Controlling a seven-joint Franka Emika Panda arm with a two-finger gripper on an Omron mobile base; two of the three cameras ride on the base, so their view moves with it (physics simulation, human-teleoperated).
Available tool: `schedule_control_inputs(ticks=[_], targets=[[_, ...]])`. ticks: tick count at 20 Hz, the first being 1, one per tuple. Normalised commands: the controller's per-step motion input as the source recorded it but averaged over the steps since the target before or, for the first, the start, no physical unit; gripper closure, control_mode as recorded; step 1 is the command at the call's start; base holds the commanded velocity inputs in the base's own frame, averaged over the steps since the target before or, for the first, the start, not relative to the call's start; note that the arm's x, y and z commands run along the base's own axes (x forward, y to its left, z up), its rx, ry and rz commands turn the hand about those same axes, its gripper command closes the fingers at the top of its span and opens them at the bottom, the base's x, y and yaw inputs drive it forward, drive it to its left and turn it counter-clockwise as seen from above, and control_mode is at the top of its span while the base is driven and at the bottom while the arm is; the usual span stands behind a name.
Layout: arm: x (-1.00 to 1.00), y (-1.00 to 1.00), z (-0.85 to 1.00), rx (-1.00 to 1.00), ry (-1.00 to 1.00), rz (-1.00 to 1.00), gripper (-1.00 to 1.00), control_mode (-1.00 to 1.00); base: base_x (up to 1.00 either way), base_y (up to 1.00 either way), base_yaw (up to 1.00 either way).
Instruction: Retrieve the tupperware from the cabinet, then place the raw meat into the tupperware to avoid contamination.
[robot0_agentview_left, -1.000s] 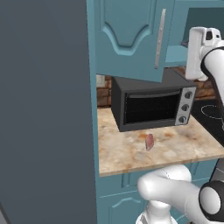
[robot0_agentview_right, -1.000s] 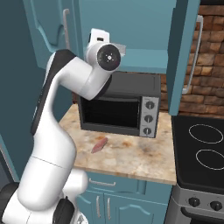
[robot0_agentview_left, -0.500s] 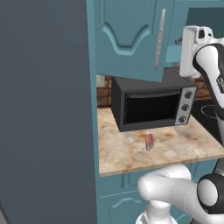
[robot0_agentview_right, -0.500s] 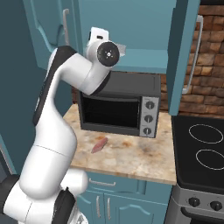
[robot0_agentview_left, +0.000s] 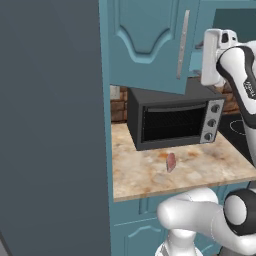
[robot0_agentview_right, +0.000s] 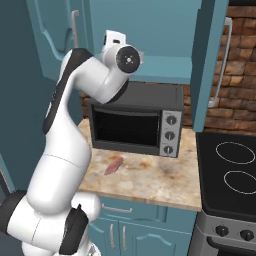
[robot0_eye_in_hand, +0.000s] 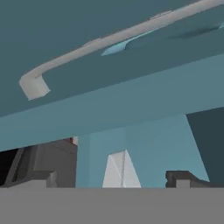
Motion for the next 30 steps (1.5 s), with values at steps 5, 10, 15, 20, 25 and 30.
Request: schedule_control_inputs(ticks=[5,10,15,20,25,30], targets=[[0.13,0.0,0.0,0.0,0.0,0.04,-1.0,-1.0,0.0,0.0,0.0],[0.08,0.0,0.0,0.0,0.0,0.03,-1.0,-1.0,0.0,0.0,0.0],[0.06,0.0,0.0,0.0,0.0,0.04,-1.0,-1.0,0.0,0.0,0.0],[0.07,0.0,0.0,0.0,0.0,0.04,-1.0,-1.0,0.0,0.0,0.0],[0.09,0.0,0.0,0.0,0.0,0.04,-1.0,-1.0,0.0,0.0,0.0],[0.12,0.0,-0.01,0.0,-0.01,0.03,-1.0,-1.0,0.0,0.0,0.0]])
